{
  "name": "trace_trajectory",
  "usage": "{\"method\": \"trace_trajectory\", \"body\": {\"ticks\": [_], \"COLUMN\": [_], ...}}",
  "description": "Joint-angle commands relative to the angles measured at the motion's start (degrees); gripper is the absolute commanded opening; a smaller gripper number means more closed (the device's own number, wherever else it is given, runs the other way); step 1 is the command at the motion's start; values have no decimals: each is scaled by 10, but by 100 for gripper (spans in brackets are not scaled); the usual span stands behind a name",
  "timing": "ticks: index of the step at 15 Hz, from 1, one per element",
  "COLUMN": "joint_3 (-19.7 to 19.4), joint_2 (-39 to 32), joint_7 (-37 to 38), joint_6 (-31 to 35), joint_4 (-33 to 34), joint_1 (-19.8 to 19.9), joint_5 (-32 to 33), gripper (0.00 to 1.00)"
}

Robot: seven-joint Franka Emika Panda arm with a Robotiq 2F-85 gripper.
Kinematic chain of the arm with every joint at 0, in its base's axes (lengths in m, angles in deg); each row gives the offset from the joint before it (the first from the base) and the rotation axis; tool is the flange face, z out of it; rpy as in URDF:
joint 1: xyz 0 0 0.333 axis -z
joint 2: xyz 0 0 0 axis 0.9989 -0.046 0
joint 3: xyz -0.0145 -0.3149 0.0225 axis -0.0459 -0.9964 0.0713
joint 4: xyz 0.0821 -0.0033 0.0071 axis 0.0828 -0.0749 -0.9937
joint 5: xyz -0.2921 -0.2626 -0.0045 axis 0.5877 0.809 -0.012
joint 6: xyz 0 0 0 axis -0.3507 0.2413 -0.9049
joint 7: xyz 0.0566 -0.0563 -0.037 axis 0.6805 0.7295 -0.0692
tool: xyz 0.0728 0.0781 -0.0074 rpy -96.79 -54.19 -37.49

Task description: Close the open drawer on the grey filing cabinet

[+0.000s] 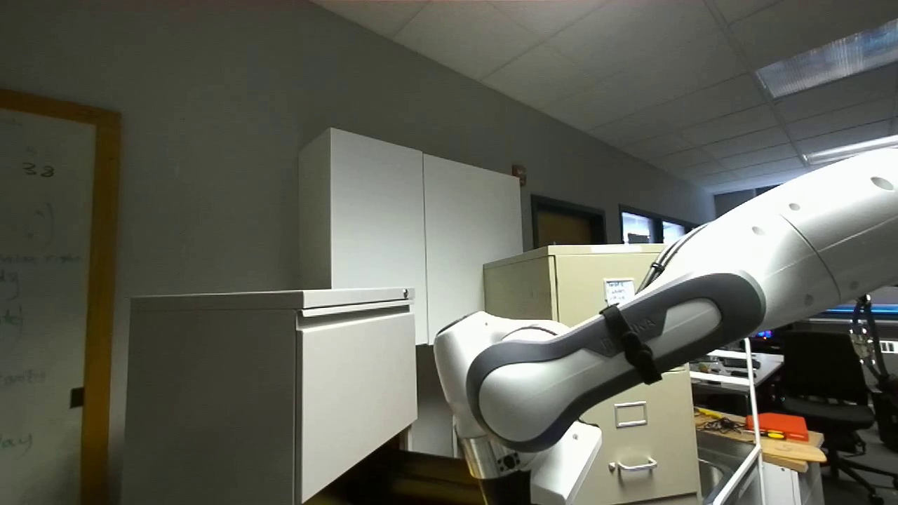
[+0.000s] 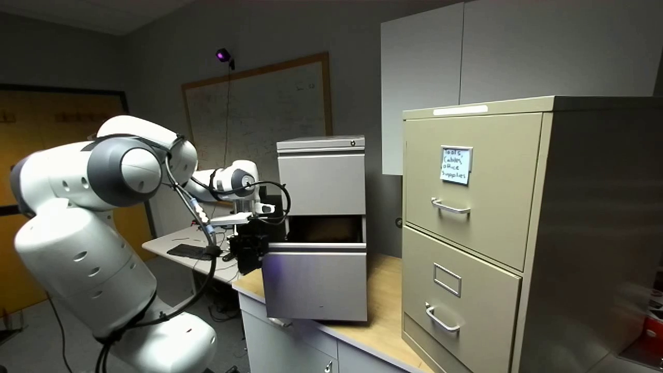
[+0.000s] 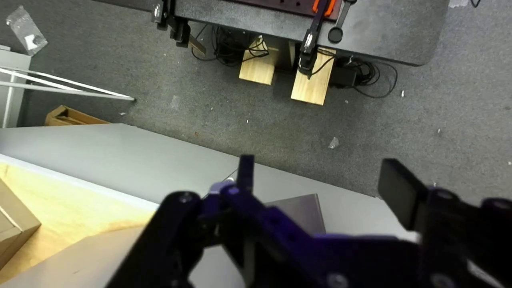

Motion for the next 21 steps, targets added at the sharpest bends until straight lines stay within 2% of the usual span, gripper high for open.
{"method": "trace_trajectory", "body": {"ticks": [1, 7, 8, 11, 14, 17, 21], "joint_3": [-26, -78, -87, -113, -141, -175, -231], "joint_2": [34, 100, 111, 133, 123, 92, 52], "joint_7": [16, 35, 37, 41, 32, 9, -46], "joint_6": [36, 152, 174, 236, 311, 398, 485], "joint_4": [-34, -120, -133, -163, -183, -198, -188], "joint_1": [11, 56, 63, 80, 89, 78, 37], "joint_5": [12, -2, -9, -38, -89, -173, -321], "gripper": [50, 5, 0, 0, 0, 0, 0]}}
